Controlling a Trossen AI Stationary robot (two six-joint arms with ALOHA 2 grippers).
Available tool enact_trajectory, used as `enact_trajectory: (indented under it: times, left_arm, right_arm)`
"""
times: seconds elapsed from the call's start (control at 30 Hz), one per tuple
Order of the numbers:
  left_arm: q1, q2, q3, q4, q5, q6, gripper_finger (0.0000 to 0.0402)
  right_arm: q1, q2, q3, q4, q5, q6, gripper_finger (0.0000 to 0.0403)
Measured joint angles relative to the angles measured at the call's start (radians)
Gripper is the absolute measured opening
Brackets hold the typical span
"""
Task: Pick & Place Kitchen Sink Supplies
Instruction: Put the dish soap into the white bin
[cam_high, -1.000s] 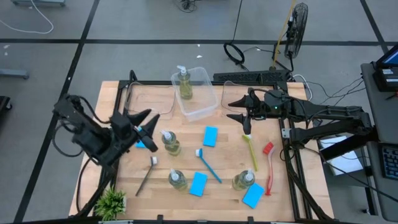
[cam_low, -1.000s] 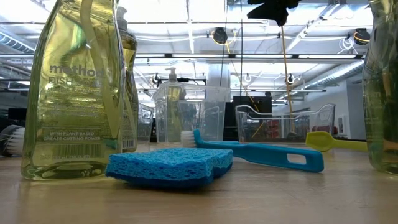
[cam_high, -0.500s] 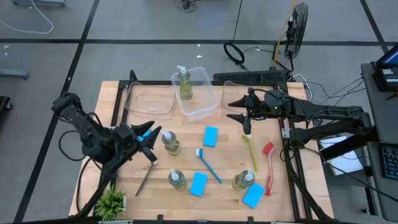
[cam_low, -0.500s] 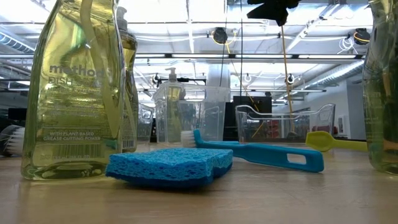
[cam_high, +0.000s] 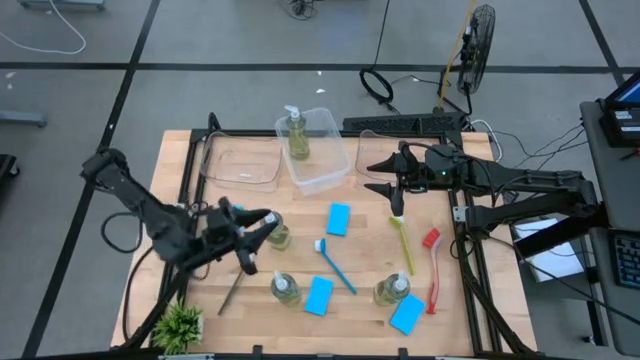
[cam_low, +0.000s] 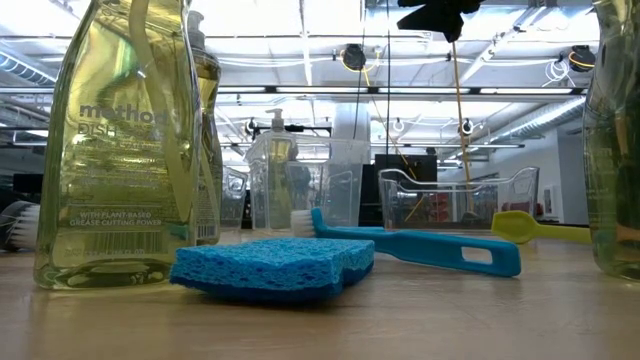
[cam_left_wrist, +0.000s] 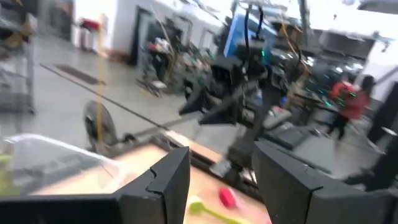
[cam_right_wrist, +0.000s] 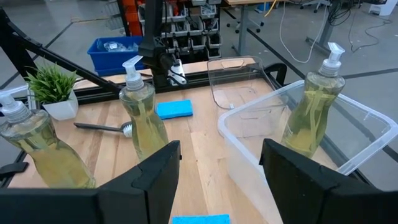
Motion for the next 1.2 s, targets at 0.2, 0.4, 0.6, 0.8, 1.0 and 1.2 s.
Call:
enact_trajectory:
  times: [0.2, 0.4, 0.6, 0.8, 1.0, 1.2]
  left_arm:
    - [0.135, -0.116, 0.000, -0.336, 0.170, -0.191, 0.0174]
    - [0.153, -0.224, 0.002, -0.526, 0.192, -0.205, 0.0175]
    - [0.144, -0.247, 0.002, -0.840, 0.220, -0.453, 0.0175]
    - [0.132, -0.188, 0.002, -0.934, 0.309, -0.537, 0.0175]
    - [0.097, -0.210, 0.002, -0.962, 0.315, -0.553, 0.0202]
    - [0.093, -0.222, 0.002, -1.024, 0.287, -0.562, 0.0262]
  right_arm:
    - [0.000, 0.000, 0.000, 0.000, 0.001, 0.000, 0.0212]
    - [0.000, 0.000, 0.000, 0.000, 0.002, 0.000, 0.0212]
    - [0.000, 0.000, 0.000, 0.000, 0.003, 0.000, 0.0212]
    - [0.000, 0.000, 0.000, 0.000, 0.003, 0.000, 0.0212]
    - [0.000, 0.000, 0.000, 0.000, 0.003, 0.000, 0.0212]
    - [0.000, 0.000, 0.000, 0.000, 0.003, 0.000, 0.0212]
